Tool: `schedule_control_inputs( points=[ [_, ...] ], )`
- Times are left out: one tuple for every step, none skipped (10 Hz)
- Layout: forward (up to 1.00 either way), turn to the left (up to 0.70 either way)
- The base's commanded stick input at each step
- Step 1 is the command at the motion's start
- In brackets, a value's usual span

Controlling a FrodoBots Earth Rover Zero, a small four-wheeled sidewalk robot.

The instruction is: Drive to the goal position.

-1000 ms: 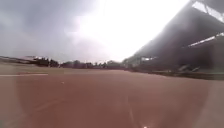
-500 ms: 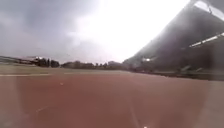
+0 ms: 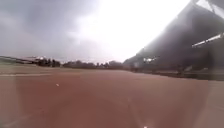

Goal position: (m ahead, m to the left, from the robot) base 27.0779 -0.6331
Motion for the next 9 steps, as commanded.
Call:
schedule_control_inputs(
  points=[
    [0.7, 0.0],
    [0.7, 0.0],
    [0.7, 0.0],
    [0.7, 0.0],
    [0.7, 0.0],
    [0.7, 0.0],
    [0.7, 0.0],
    [0.7, 0.0],
    [0.7, 0.0]
  ],
)
